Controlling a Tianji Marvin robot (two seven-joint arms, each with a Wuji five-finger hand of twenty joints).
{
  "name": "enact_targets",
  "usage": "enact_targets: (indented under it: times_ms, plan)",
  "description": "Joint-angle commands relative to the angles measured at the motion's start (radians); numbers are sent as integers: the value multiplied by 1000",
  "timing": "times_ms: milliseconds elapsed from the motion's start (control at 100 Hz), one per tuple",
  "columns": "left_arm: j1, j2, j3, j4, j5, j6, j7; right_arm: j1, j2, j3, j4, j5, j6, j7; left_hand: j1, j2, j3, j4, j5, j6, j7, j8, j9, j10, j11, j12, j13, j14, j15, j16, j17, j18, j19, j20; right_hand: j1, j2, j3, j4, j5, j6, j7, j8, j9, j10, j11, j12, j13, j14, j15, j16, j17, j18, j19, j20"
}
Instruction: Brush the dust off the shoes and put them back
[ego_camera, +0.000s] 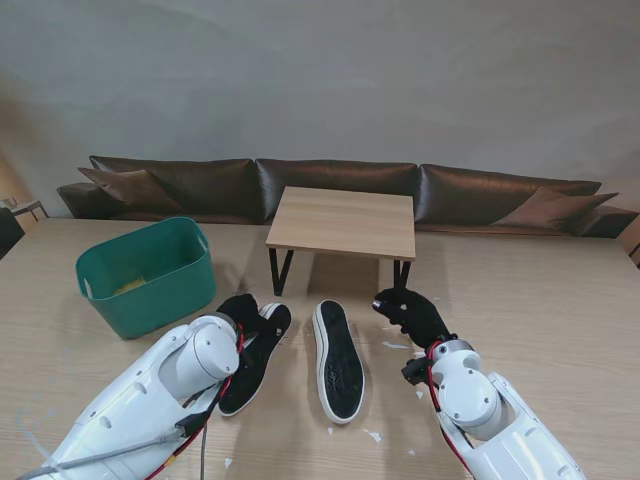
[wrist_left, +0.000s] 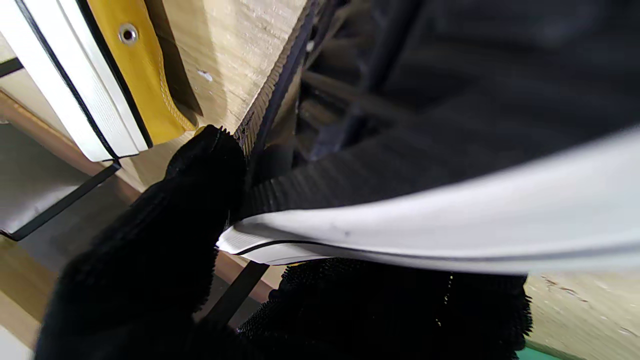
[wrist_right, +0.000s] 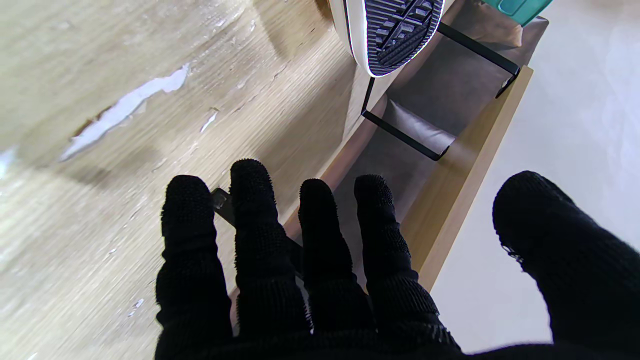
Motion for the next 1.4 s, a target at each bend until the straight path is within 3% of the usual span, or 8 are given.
enact_targets:
  times_ms: [0,200,370,520,770,980,1070,1390]
  plan:
    - [26,23,-10,-15,5,-7,-31,-7,-3,-1,-8,1,1,11,281,11,213,55,41,-113,153,17,26,-99,-25,30,78,-52,-31,-18,45,-6,-25,-33,10,15,14,23,7,1,10,-11,5,13,12,-12,21,2,10,8,-129,1,18,8]
    - [84,46,-56,-69,38,-37,-74,-11,-4,0,-11,5,1,8,311,-37,232,62,52,-151,170,18,-7,-135,-73,32,78,-83,-127,-51,82,-48,-92,-82,10,13,16,23,7,2,12,-11,9,15,14,-11,24,3,12,8,-127,2,19,8]
    - [121,53,-88,-99,48,-49,-82,-12,-6,1,-13,10,3,0,331,-72,292,47,73,-155,187,18,-30,-134,-83,45,93,-86,-145,-10,103,-85,-100,-90,9,13,19,23,8,2,12,-11,11,15,14,-12,24,6,13,9,-127,3,20,8]
    - [149,56,-114,-125,57,-72,-80,-13,-8,1,-14,12,1,-4,361,-95,324,37,109,-169,194,28,-49,-134,-80,66,111,-95,-133,28,121,-124,-91,-85,9,12,20,23,7,3,13,-11,13,17,14,-12,26,6,13,9,-126,4,21,9]
    - [201,41,-172,-167,17,-127,-23,-21,-12,9,-32,-2,-8,-36,371,-102,328,30,131,-173,190,29,-53,-128,-86,66,104,-79,-135,49,112,-140,-90,-78,13,6,27,23,17,12,17,-11,25,23,17,-11,34,9,16,10,-122,8,24,9]
    - [238,47,-221,-218,-6,-211,-38,-55,-19,27,-109,-73,-10,-125,374,-102,328,25,134,-170,183,30,-54,-124,-94,63,98,-72,-147,56,100,-140,-93,-71,16,-13,56,23,58,29,29,-11,68,38,38,-2,70,16,44,21,-98,17,54,15]
    - [245,50,-234,-241,-15,-239,-49,-96,-14,52,-181,-107,-14,-139,373,-100,328,25,133,-171,182,31,-55,-123,-97,62,96,-70,-151,58,98,-142,-94,-68,14,-26,67,20,71,34,36,-9,82,39,56,11,90,16,87,43,-87,19,96,23]
    - [246,50,-259,-277,-85,-348,-65,-155,13,59,-324,-150,-8,-62,373,-96,327,26,137,-177,176,34,-57,-122,-105,61,88,-66,-162,63,87,-154,-101,-59,15,-71,67,17,21,12,23,-9,50,20,46,13,71,0,95,46,-103,9,128,16]
